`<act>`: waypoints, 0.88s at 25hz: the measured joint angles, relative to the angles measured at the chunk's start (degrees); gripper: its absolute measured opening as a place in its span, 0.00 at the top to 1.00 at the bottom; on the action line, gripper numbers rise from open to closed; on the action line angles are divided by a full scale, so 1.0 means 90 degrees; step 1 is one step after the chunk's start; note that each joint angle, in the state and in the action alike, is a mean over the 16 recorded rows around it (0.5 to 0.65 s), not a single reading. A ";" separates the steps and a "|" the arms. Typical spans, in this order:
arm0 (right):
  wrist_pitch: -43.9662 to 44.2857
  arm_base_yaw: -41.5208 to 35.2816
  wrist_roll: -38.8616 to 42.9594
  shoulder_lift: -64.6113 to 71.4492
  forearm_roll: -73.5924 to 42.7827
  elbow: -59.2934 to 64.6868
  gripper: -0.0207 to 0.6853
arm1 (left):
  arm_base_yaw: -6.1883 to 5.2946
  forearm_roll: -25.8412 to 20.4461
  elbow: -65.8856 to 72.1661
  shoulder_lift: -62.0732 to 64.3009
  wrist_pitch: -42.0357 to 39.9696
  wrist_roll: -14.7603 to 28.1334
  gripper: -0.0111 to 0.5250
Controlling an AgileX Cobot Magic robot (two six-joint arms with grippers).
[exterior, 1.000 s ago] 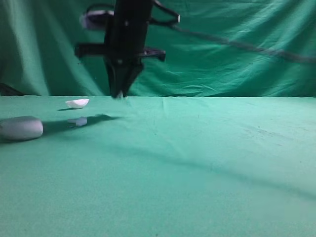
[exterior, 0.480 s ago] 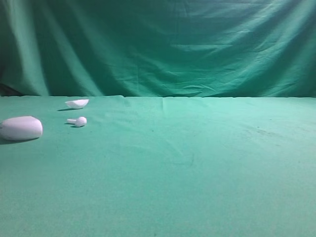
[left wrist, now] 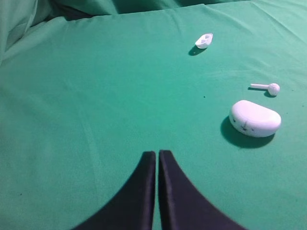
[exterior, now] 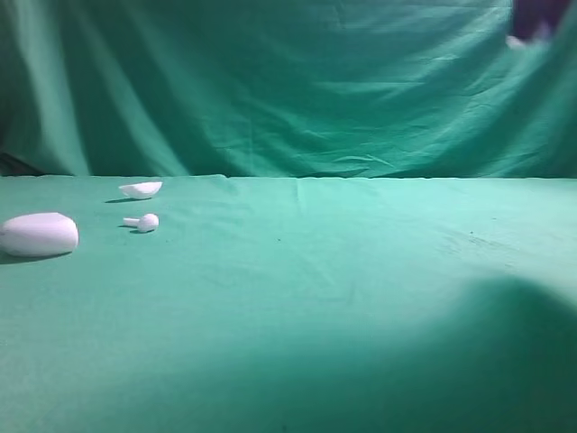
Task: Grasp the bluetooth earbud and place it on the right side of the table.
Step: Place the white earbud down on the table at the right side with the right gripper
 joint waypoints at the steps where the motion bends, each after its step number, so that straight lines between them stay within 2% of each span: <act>1: -0.0206 -0.0123 0.0057 -0.0189 -0.0018 0.0493 0.85 | 0.0000 0.0000 0.0000 0.0000 0.0000 0.0000 0.98; 6: -0.1407 -0.0651 0.0296 -0.0737 0.0002 0.2649 0.85 | 0.0000 0.0000 0.0000 0.0000 0.0000 0.0000 0.98; 10: -0.2369 -0.0922 0.0389 -0.0722 0.0097 0.3746 0.85 | 0.0000 0.0000 0.0000 0.0000 0.0000 0.0000 0.98; 17: -0.3411 -0.1091 0.0363 -0.0115 0.0284 0.4383 0.85 | 0.0000 0.0000 0.0000 0.0000 0.0000 0.0000 0.98; 22: -0.3700 -0.1093 0.0295 0.0227 0.0370 0.4380 0.77 | 0.0000 0.0000 0.0000 0.0000 0.0000 0.0000 0.98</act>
